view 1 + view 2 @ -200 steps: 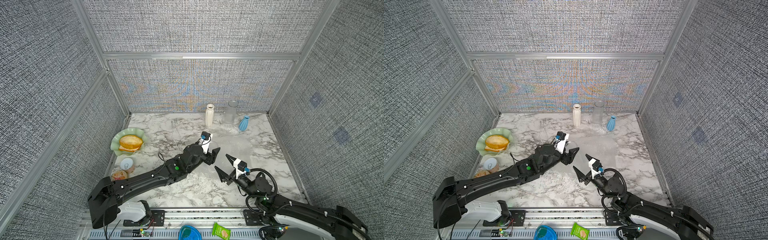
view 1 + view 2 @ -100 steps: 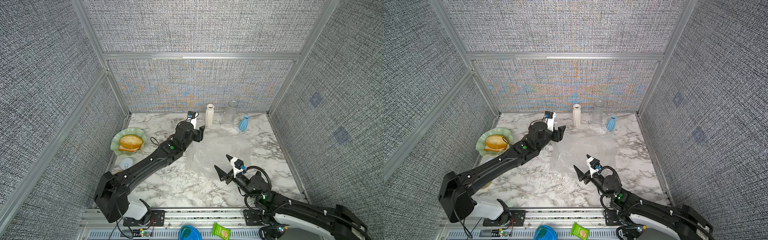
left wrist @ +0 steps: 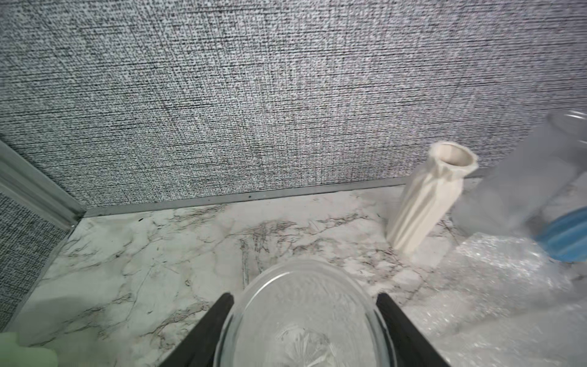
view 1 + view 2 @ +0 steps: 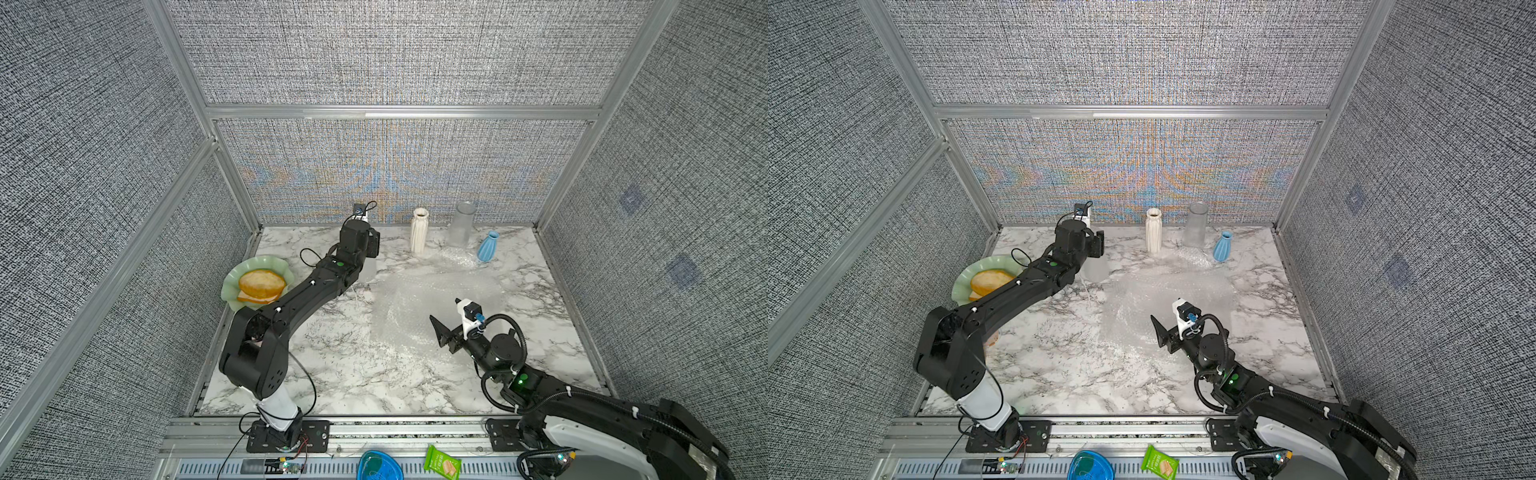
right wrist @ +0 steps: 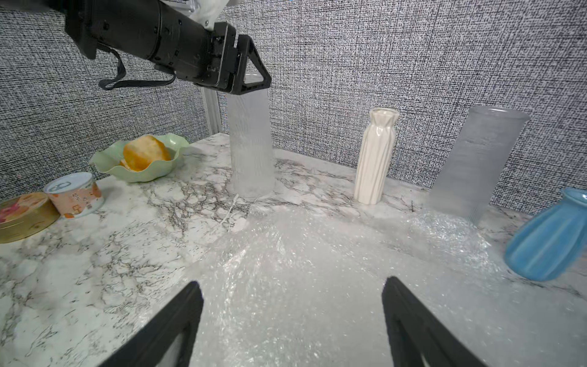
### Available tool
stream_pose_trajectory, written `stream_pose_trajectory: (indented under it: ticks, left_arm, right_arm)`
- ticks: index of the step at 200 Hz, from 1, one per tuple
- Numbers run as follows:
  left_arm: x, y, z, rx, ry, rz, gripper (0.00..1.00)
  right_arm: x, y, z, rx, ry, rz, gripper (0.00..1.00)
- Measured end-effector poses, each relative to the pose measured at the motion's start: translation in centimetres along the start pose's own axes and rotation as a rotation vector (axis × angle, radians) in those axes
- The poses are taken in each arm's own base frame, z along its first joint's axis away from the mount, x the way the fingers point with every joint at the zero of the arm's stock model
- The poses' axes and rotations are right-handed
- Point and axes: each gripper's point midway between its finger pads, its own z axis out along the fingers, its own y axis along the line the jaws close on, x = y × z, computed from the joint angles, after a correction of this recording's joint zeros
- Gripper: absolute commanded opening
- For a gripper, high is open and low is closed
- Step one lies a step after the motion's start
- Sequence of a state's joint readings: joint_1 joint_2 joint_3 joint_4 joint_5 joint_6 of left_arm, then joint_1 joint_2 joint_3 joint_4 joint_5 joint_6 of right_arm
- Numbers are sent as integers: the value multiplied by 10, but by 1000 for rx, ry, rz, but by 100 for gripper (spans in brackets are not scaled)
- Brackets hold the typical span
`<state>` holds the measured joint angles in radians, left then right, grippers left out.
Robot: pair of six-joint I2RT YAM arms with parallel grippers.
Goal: Unwrap the vase from the bubble wrap
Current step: Place the vase at the center of the board.
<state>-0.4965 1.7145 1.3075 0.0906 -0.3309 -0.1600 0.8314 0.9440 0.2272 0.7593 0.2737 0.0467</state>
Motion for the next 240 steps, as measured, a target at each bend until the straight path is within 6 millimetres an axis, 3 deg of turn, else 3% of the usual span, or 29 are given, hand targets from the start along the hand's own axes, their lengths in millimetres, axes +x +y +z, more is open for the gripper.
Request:
stream_pose_trajectory:
  ticks: [33, 86, 193, 240]
  left_arm:
    - [3, 22, 28, -51, -6, -16, 50]
    - [10, 33, 57, -62, 3, -27, 54]
    - [17, 28, 62, -40, 6, -34, 74]
    - [6, 27, 62, -29, -30, -50, 83]
  right_arm:
    - [8, -11, 9, 25, 32, 7, 84]
    - [13, -26, 21, 56, 55, 26, 84]
    - [2, -39, 23, 80, 26, 37, 84]
    - [-5, -41, 21, 82, 8, 40, 85]
